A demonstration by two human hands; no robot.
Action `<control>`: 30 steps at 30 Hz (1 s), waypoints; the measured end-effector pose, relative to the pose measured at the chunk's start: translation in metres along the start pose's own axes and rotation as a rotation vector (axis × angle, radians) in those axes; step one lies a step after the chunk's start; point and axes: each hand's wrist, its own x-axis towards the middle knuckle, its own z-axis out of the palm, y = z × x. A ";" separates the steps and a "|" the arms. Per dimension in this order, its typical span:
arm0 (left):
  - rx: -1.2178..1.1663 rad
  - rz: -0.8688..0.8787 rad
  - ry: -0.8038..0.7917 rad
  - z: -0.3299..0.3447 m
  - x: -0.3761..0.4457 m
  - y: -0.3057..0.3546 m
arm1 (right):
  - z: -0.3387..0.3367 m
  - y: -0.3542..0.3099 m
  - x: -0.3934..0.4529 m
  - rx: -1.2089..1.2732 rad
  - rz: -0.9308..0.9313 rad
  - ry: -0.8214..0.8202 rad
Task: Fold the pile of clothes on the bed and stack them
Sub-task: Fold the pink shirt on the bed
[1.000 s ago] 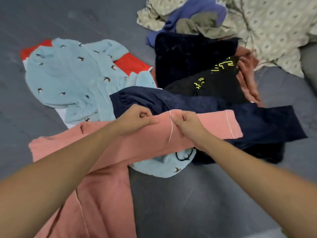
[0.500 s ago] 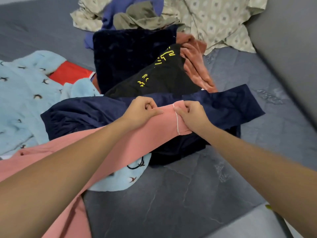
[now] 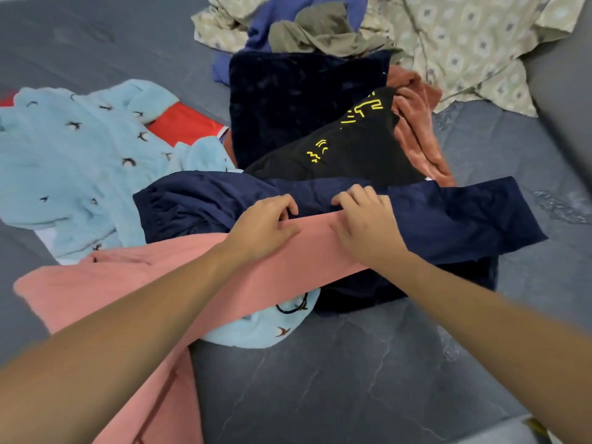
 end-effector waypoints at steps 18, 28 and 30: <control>0.146 -0.193 0.149 -0.101 -0.192 -0.189 | 0.038 -0.248 0.029 0.131 -0.336 -0.140; 0.285 -0.260 0.003 -0.131 -0.205 -0.230 | 0.042 -0.265 0.048 0.059 -0.267 -0.128; 0.272 -0.254 0.083 -0.136 -0.204 -0.232 | 0.040 -0.262 0.054 0.050 -0.244 -0.110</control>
